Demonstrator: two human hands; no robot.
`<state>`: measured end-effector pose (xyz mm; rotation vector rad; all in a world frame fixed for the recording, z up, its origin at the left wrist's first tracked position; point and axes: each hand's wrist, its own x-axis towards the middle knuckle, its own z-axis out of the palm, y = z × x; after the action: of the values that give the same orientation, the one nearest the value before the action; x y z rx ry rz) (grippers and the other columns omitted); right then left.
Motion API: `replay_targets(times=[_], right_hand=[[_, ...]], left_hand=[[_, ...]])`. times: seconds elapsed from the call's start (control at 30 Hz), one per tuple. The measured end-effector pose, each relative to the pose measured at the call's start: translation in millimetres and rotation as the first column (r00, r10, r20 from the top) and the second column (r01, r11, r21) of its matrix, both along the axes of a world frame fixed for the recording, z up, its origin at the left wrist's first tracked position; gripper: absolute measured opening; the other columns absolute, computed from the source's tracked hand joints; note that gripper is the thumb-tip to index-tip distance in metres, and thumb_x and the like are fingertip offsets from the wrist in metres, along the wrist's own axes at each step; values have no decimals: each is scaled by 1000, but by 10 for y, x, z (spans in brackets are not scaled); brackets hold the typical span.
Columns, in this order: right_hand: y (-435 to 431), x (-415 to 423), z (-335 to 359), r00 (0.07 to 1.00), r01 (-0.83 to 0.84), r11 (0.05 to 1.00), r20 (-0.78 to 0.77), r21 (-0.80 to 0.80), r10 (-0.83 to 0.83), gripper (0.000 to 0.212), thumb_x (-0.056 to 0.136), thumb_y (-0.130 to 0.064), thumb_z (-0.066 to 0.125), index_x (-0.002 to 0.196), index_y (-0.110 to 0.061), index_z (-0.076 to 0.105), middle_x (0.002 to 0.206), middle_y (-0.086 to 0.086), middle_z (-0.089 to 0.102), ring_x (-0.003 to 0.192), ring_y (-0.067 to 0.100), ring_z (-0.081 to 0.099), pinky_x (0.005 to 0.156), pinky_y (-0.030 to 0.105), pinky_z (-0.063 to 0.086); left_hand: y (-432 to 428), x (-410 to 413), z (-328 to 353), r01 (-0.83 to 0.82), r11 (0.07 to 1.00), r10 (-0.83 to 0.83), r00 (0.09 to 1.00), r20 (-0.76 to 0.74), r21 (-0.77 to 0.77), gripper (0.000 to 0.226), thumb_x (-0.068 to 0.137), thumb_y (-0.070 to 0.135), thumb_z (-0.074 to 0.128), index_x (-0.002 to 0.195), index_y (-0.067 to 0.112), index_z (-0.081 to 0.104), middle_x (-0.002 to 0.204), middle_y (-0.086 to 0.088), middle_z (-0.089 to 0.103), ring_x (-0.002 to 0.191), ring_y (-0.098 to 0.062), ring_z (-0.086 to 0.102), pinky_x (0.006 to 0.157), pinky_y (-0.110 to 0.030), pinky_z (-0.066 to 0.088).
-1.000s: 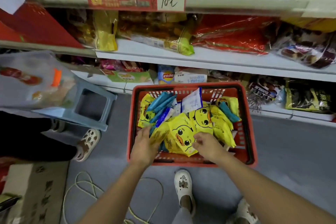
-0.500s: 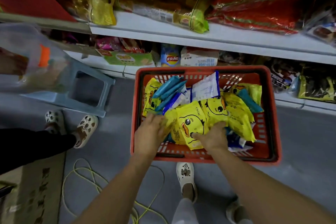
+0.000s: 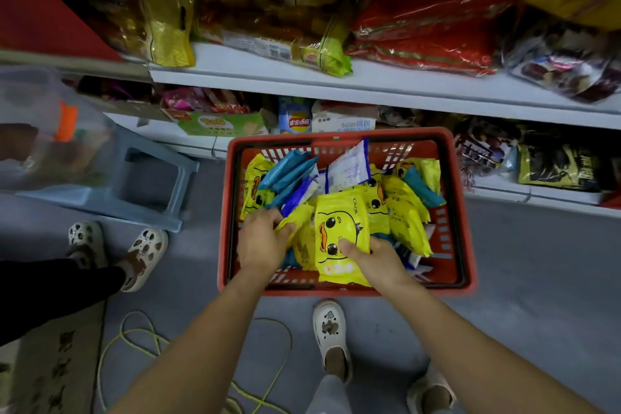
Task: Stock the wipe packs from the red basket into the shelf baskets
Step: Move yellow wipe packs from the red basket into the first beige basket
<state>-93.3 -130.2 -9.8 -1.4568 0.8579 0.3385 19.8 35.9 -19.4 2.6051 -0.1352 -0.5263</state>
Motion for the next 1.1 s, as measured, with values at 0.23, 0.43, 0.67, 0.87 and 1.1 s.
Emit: replay_targets(times=[0.23,0.43,0.67,0.87,1.1], right_hand=[[-692,-535,799,984,93,981,135,172,-117,26,87,-18,66,113,-20,65,106,-1,73,98,20,69,88,40,55],[-1439,-977,1585,902,310,890,191,334,-386,21,94,-18,53,108,-10,66,93,7,75,73,21,72,54,27,54],[-2472,-1608,2177,809,387,876,350,287,-472,21,87,-6,63,107,-13,62,103,9,73,88,26,71,68,39,58],[-3211,-1917,2493,816,365,910,402,196,-414,24,84,-14,69,107,-9,64,103,11,73,88,28,71,72,40,58],[-3894,-1762,2770,700,463,824,437,326,-565,18,92,-23,59,104,-9,63,100,12,73,84,25,70,73,38,56]], left_hand=[[-521,-590,938,-217,856,174,976,-134,-470,17,98,22,55,84,12,50,73,0,54,64,-11,49,62,-27,42],[-1580,-1188,1600,-580,434,140,799,-585,-689,17,102,23,47,108,18,62,99,-5,76,90,-21,73,75,-38,58],[-2754,-1943,2169,-532,346,-157,779,-607,-773,51,82,40,65,123,10,61,114,-15,71,105,-32,69,89,-47,53],[-3550,-2179,2488,-400,429,-135,858,-495,-810,36,83,22,69,113,3,66,107,-16,73,96,-32,71,82,-43,58],[-4278,-1865,2824,-393,410,-122,870,-477,-823,25,94,22,60,113,6,65,103,-16,74,94,-33,71,82,-47,57]])
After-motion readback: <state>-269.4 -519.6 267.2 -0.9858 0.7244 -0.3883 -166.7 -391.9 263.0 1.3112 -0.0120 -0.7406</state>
